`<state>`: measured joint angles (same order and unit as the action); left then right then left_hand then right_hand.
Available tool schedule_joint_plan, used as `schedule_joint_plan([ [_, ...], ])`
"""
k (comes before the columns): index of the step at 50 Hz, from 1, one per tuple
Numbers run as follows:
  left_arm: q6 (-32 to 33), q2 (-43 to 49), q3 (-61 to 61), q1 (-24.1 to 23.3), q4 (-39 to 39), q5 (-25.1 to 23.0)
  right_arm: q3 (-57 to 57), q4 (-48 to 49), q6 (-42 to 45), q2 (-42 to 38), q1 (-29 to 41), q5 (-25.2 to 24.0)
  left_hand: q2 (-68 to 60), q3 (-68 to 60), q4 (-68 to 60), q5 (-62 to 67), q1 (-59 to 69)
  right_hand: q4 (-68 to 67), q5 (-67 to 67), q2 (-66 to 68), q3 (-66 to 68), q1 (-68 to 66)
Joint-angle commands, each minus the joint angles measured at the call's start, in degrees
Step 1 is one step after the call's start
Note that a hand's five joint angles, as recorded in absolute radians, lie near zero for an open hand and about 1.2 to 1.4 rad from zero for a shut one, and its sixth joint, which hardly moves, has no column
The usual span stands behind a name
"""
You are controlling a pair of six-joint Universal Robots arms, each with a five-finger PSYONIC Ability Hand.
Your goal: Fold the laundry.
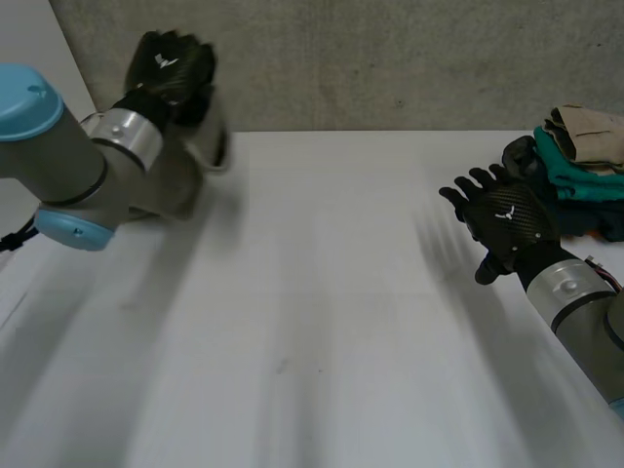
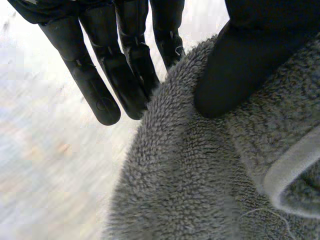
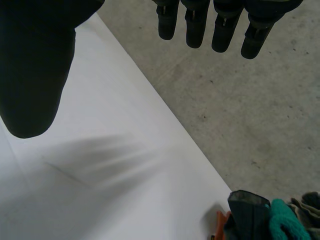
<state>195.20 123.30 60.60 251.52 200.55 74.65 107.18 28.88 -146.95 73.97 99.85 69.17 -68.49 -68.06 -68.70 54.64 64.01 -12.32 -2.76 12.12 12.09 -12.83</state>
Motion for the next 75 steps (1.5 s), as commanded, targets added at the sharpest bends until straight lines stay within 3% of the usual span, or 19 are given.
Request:
schedule_joint_plan([
  [1, -9.39, -6.5, 8.48, -9.29, -0.51, -1.87, 0.04, -0.05, -0.18, 1.09, -0.18, 3.08, -11.51, -11.94, -11.3, 15.36, 15.99, 2.32, 2.76, -2.12, -2.09, 2.83],
  [10, -9.4, 6.76, 7.61, -20.62, -5.34, -4.51, 0.22, -0.05, -1.85, 1.97, -0.1, 5.36, -11.51, -11.94, -11.3, 15.36, 15.99, 2.32, 2.76, -2.12, -2.09, 2.83],
  [12, -9.4, 7.04, 7.34, -20.81, -5.43, -5.65, 0.39, -0.14, -2.38, 1.88, -0.1, 5.28, 12.38, 11.95, 12.59, -8.54, -7.9, 2.32, 2.76, -2.12, -2.09, 2.83],
  [13, -9.48, 6.78, 7.08, -20.72, -5.43, -6.61, 0.39, -0.14, -2.64, 1.79, -0.1, 5.28, 35.5, 35.07, 35.71, -31.65, -31.02, 2.32, 2.76, -2.12, -2.09, 2.83],
  [16, -9.48, 4.24, 7.08, -20.28, -5.69, -5.75, 0.39, -0.14, -3.26, 1.79, -0.01, 4.75, 49.15, 48.72, 49.36, -45.3, -44.67, 2.32, 2.76, -2.12, -2.09, 2.83],
  [19, -9.4, 1.25, 8.04, -18.79, -6.22, -3.73, 0.39, -0.66, -3.35, 1.88, 0.08, 4.66, 50.87, 50.44, 51.08, -47.02, -46.39, 2.32, 2.76, -2.12, -2.09, 2.83],
  [24, -8.96, -6.21, 14.53, -13.79, -8.94, 1.27, -0.39, -4.17, -3.35, 1.88, 0.25, 4.4, 50.54, 50.11, 50.75, -46.69, -46.05, 2.32, 2.76, -2.12, -2.09, 2.83],
  [27, -8.96, -9.13, 17.61, -12.2, -9.65, 2.43, -0.92, -8.56, -3.0, 2.06, 0.78, 2.03, 50.37, 49.94, 50.58, -46.52, -45.89, 2.32, 2.76, -2.12, -2.09, 2.83],
  [33, -6.77, -12.04, 24.91, -4.03, -9.74, 2.6, -4.78, -21.38, -2.91, 1.88, 1.04, -4.38, 50.2, 49.77, 50.41, -46.35, -45.72, 2.32, 2.76, -2.12, -2.09, 2.83],
  [38, 1.74, -9.59, 26.68, 2.11, -9.74, 1.82, -6.37, -28.34, -2.64, 1.44, 1.05, -5.09, 47.52, 47.09, 47.73, -43.68, -43.04, 1.24, 1.67, -1.04, -1.01, 1.75],
  [46, 15.81, 0.43, 23.96, 9.42, -10.35, -1.51, -5.32, -29.05, -2.47, 1.18, 6.32, -3.52, 45.33, 44.9, 45.54, -41.48, -40.84, -5.84, -5.4, 6.04, 6.07, -5.33],
  [54, 18.73, 6.68, 21.06, 11.01, -11.5, -5.92, -1.98, -28.44, -3.35, 1.26, 7.29, 1.58, 42.81, 42.38, 43.02, -38.96, -38.32, -4.5, -4.06, 4.69, 4.72, -3.98],
  [57, 18.64, 8.17, 20.0, 10.92, -11.5, -6.1, -0.23, -26.77, -3.52, 1.26, 7.81, 2.2, 36.1, 35.67, 36.31, -32.25, -31.62, -4.49, -4.06, 4.69, 4.72, -3.98],
  [60, 18.55, 10.2, 18.77, 10.83, -11.5, -6.1, 1.36, -23.26, -4.22, 1.18, 8.08, 2.29, 19.63, 19.2, 19.84, -15.78, -15.15, -5.16, -4.73, 5.36, 5.39, -4.65],
  [61, 18.47, 10.46, 18.42, 10.66, -11.5, -6.1, 1.62, -21.95, -4.83, 1.09, 8.34, 2.38, 5.1, 4.67, 5.31, -1.25, -0.62, -5.67, -5.23, 5.86, 5.89, -5.15],
  [63, 18.38, 10.38, 18.33, 10.31, -11.5, -6.01, 1.63, -19.31, -6.59, 0.13, 9.13, 2.46, -9.61, -10.04, -9.4, 13.46, 14.09, -9.68, -9.25, 9.88, 9.91, -9.17],
  [65, 18.2, 9.59, 18.42, 9.87, -11.32, -5.84, 1.45, -18.25, -7.47, -1.19, 9.57, 2.46, -11.51, -11.94, -11.3, 15.36, 15.99, -17.4, -16.96, 17.6, 17.63, -16.89],
  [70, 15.4, 2.04, 20.08, 8.55, -11.32, -5.66, 0.13, -17.72, -8.44, -3.92, 9.66, 2.38, -11.51, -11.94, -11.3, 15.36, 15.99, -67.44, -67.0, 67.63, 67.66, -66.92],
  [75, 9.16, -6.75, 23.86, 7.58, -11.85, -5.31, -0.48, -17.72, -8.44, -2.26, 9.13, 2.81, -11.51, -11.94, -11.3, 15.36, 15.99, -67.68, -67.24, 67.88, 67.91, -67.17],
])
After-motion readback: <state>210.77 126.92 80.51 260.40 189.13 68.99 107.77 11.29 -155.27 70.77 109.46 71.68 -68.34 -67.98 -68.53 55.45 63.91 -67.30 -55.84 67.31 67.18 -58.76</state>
